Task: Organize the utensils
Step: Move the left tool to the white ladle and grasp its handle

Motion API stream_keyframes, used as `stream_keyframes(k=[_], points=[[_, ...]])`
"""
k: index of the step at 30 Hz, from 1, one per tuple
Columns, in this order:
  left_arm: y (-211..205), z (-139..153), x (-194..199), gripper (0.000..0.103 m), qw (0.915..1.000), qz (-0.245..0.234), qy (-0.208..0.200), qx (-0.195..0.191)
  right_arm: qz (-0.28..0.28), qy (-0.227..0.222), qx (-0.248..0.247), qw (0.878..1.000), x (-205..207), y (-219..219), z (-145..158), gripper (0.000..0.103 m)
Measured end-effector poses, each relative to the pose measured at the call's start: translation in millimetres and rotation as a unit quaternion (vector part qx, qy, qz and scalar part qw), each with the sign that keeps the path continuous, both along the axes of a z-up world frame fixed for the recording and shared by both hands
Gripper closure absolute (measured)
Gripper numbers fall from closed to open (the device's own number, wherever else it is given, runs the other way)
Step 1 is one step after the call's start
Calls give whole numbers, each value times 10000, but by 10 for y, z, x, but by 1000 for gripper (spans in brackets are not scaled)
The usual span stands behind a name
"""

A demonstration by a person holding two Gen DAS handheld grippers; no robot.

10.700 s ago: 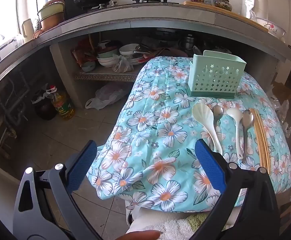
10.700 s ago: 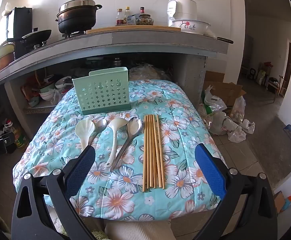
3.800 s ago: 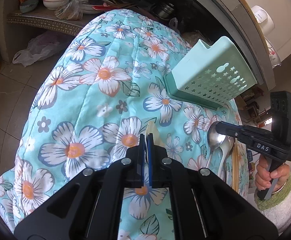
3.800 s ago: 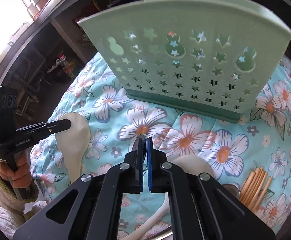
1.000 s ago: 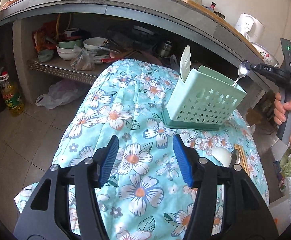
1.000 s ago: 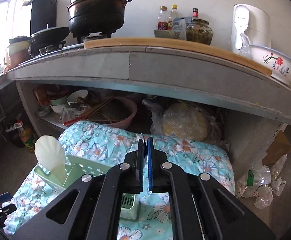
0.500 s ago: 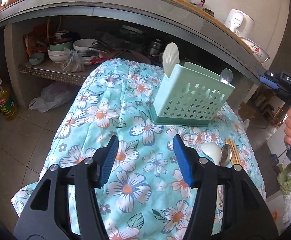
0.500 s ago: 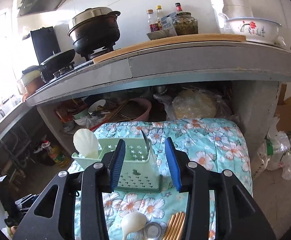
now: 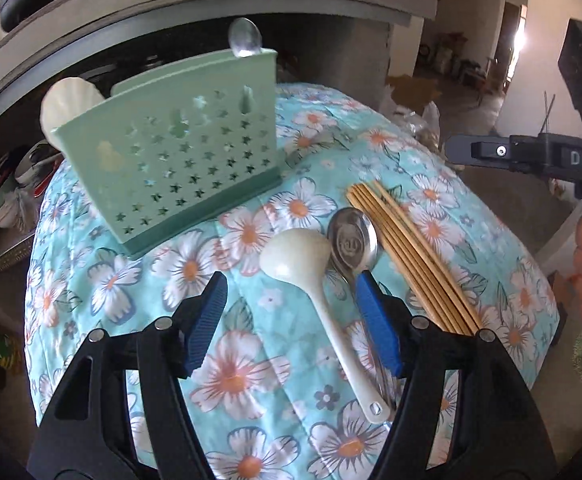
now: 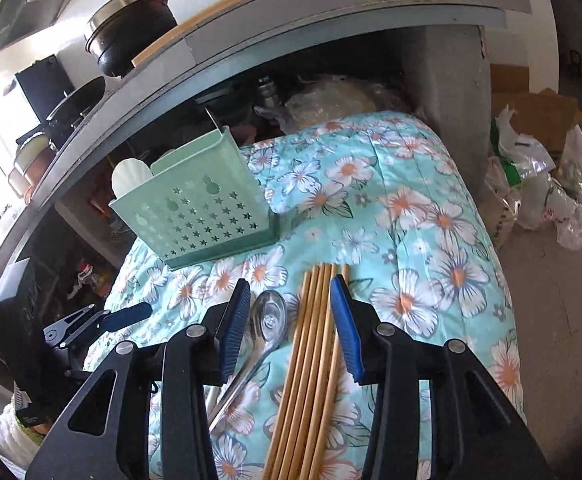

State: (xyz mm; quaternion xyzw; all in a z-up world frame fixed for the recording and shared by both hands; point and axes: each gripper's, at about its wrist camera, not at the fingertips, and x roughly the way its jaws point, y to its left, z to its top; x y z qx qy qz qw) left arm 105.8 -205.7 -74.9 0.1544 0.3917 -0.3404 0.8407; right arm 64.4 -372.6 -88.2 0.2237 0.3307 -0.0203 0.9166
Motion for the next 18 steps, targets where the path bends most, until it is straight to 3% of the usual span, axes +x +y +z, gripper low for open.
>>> stream_keyframes(k=[5, 10, 15, 18], points=[[-257, -287, 88, 41, 9983, 68, 164, 548, -143, 3, 183, 9997, -109, -147, -102, 62], [-324, -472, 150, 63, 9952, 214, 315, 896, -243, 23, 333, 9991, -174, -253, -162, 62], [-282, -469, 162, 93, 9952, 349, 525, 745, -209, 32, 485, 9986, -199, -272, -223, 62], [-134, -464, 239, 94, 9936, 578, 886, 396, -133, 23, 547, 9984, -207, -242, -237, 62]])
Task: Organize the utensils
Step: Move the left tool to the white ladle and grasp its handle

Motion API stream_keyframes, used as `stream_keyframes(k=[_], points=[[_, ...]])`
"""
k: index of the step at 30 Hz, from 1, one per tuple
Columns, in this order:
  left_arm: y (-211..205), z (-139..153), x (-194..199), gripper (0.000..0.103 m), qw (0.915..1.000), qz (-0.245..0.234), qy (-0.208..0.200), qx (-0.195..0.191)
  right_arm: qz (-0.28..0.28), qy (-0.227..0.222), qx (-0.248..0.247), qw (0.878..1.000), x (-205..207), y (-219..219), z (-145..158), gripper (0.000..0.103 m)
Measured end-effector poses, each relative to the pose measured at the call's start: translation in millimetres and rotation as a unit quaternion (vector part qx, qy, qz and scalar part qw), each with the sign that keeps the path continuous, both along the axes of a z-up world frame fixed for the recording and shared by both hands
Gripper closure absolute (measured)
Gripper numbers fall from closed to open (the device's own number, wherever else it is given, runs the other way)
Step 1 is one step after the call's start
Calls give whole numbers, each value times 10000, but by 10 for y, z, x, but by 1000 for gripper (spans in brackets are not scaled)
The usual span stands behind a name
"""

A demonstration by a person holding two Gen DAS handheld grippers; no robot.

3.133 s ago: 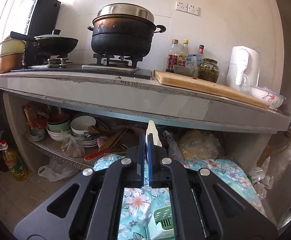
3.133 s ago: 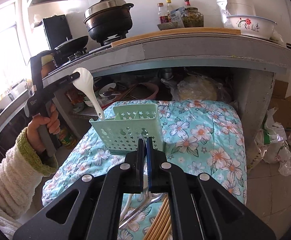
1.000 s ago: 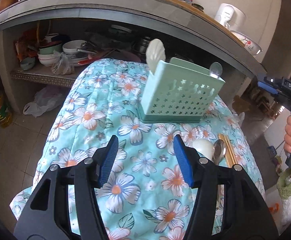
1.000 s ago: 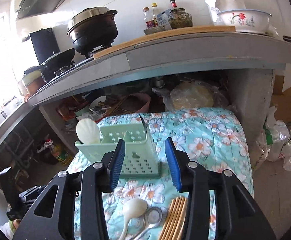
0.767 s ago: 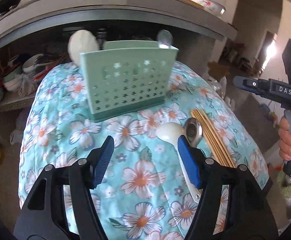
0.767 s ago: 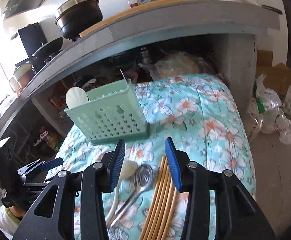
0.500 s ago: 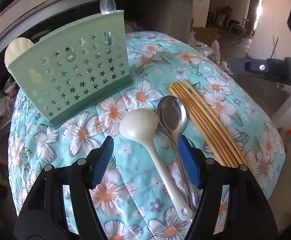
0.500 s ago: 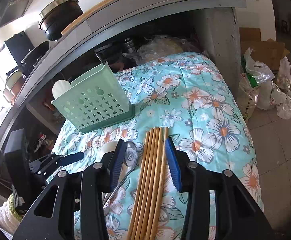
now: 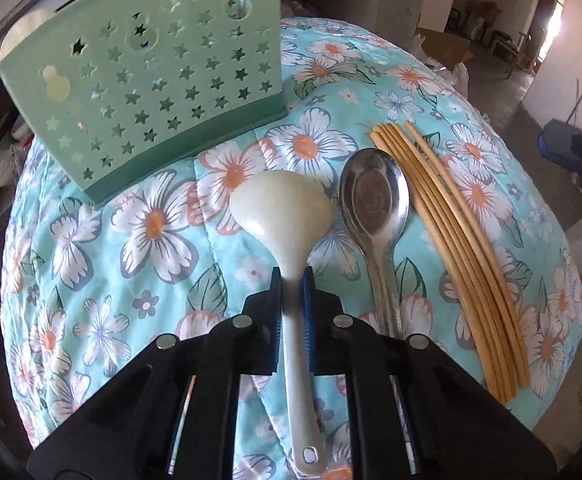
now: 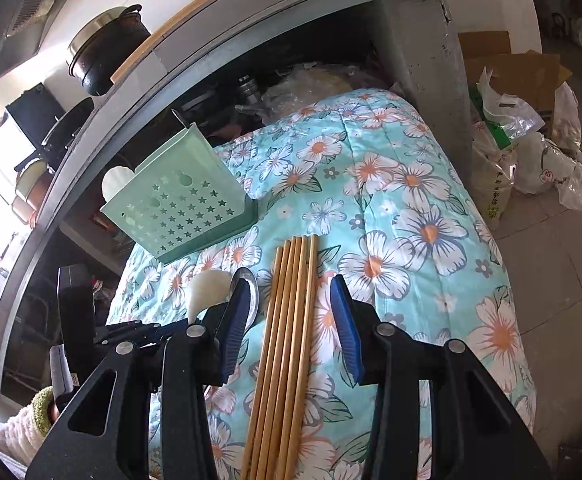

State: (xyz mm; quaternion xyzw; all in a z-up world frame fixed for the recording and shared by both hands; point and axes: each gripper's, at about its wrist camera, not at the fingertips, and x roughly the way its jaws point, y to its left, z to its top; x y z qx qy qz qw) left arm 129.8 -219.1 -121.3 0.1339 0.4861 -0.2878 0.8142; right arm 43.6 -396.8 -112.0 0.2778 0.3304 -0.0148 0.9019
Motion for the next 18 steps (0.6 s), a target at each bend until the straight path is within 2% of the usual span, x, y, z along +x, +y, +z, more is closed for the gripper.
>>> stream_keyframes(k=[2, 5, 10, 12, 15, 18], points=[[154, -14, 80, 94, 9979, 233, 419, -446, 60, 12, 51, 10000, 0, 26, -12, 62], [453, -55, 184, 94, 9857, 619, 1017, -1189, 135, 31, 152, 9998, 0, 60, -39, 62], [940, -141, 212, 94, 9484, 1013, 1806, -2401, 251, 73, 263, 9993, 9, 137, -63, 62], [1120, -195, 190, 94, 9379, 1206, 1931, -2619, 281, 84, 255, 9992, 20, 172, -62, 62], [1355, -257, 139, 94, 9326, 1538, 1878, -2672, 340, 118, 253, 9990, 53, 222, -69, 62], [1580, -246, 118, 92, 9307, 1799, 1711, -2686, 400, 142, 225, 9988, 85, 267, -69, 62]])
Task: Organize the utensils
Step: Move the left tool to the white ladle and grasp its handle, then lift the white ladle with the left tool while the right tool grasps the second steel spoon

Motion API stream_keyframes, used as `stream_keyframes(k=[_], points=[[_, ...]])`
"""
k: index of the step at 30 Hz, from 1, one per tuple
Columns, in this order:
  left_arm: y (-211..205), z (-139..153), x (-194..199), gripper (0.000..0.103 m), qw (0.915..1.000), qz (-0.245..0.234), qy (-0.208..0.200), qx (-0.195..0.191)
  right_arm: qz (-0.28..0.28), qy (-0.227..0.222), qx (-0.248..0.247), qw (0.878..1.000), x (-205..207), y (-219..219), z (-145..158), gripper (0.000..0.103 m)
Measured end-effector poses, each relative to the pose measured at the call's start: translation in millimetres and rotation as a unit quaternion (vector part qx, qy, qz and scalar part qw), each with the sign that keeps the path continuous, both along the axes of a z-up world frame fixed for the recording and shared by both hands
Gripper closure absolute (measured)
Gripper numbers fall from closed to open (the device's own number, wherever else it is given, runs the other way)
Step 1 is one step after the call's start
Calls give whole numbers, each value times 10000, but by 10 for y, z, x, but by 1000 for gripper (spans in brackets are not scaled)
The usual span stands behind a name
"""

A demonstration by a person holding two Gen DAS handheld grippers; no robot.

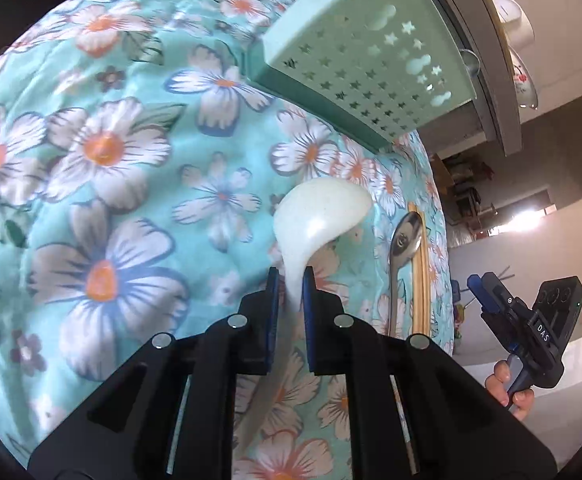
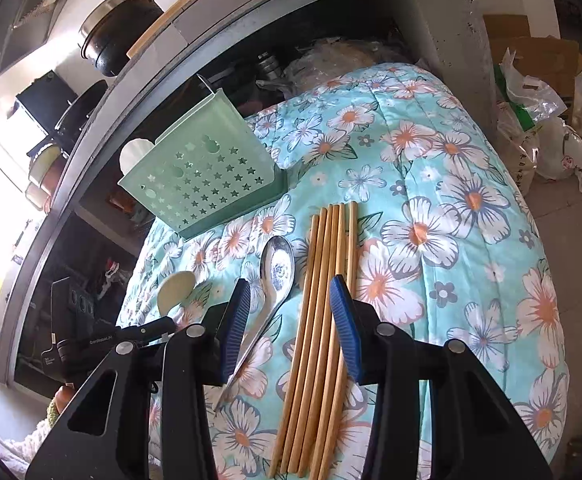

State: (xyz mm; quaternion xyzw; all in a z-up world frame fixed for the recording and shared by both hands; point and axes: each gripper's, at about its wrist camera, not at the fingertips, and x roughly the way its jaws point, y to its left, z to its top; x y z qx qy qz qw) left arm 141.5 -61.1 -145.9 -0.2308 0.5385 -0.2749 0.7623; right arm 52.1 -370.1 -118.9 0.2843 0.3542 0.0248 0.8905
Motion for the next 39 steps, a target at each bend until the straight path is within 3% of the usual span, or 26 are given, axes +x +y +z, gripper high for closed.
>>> stream_keyframes(k=[5, 14, 17, 20, 22, 25, 28, 31, 39], points=[[249, 29, 3, 90, 9984, 396, -162, 370, 79, 28, -33, 10000, 47, 78, 11, 62], [248, 265, 167, 71, 9920, 271, -726, 999, 164, 11, -112, 9998, 50, 162, 71, 62], [201, 329, 287, 59, 9862, -44, -961, 1351, 163, 9, -125, 9998, 43, 163, 82, 62], [33, 378, 414, 50, 9721, -508, -1260, 1912, 154, -9, -102, 9998, 35, 161, 96, 62], [-37, 394, 481, 49, 9629, -762, -1399, 2179, 155, -20, -127, 9998, 26, 169, 112, 62], [-88, 409, 558, 49, 9555, -1097, -1492, 2297, 159, -35, -149, 9998, 13, 176, 122, 62], [-196, 404, 594, 52, 9490, -1474, -1552, 2315, 152, -7, -146, 9998, 17, 177, 113, 62], [-300, 346, 614, 67, 9432, -1739, -1501, 2402, 162, -9, -140, 9998, 20, 174, 110, 62], [-317, 301, 658, 95, 9495, -1649, -1356, 2300, 242, -16, -149, 9996, 60, 177, 89, 62]])
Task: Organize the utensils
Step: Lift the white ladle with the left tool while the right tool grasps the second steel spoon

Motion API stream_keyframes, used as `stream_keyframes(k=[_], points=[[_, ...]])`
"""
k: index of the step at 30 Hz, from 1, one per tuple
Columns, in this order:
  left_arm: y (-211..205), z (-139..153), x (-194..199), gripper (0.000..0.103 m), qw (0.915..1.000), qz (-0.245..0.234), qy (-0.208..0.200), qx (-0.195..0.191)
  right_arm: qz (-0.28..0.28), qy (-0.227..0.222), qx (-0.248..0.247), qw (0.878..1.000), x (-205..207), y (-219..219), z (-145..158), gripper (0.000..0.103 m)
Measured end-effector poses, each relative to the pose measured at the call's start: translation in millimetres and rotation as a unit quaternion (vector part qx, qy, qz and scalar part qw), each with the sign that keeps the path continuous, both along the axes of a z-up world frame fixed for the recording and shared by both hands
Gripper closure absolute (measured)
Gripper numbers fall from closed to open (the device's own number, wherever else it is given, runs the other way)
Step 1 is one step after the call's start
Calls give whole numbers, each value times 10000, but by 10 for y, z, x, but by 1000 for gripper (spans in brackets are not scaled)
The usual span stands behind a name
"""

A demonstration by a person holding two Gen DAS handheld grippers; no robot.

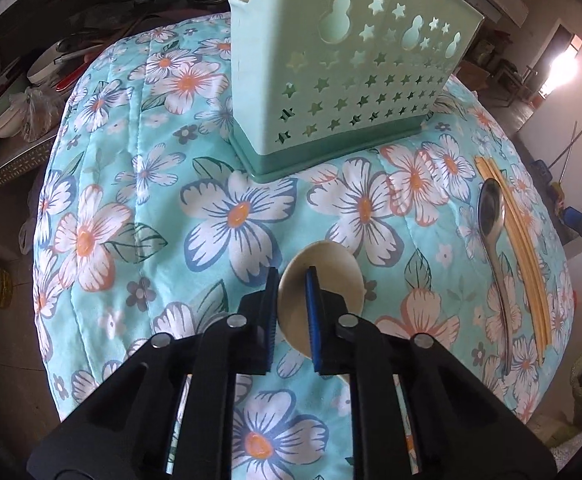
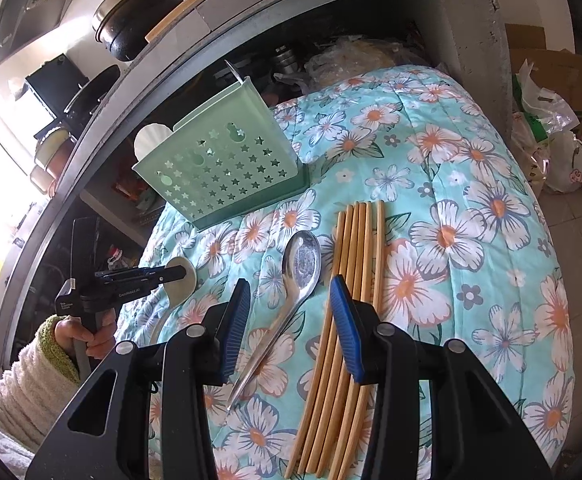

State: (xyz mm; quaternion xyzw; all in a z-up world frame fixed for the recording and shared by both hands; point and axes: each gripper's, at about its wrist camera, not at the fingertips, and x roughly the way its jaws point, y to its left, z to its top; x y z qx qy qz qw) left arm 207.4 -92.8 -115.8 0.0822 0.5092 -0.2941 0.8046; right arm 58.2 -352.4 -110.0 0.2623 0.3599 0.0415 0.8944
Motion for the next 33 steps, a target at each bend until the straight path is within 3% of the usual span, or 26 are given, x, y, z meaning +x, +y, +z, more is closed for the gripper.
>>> stream_keyframes(k=[7, 15, 22, 27, 33], points=[[87, 80, -176, 99, 9982, 553, -192, 89, 244, 106, -202, 9994, 188, 78, -67, 64], [202, 74, -348, 99, 9928, 1139, -326, 158, 512, 100, -1036, 9932, 586, 152, -160, 74], [239, 44, -354, 99, 9915, 1275, -251, 57, 659, 316, -714, 9948, 930, 17, -312, 74], [247, 41, -346, 99, 9915, 1280, -227, 44, 824, 437, -869, 9918, 928, 128, -364, 75], [249, 20, -355, 98, 9914, 1290, -217, 59, 868, 512, -956, 9903, 938, 185, -416, 87]])
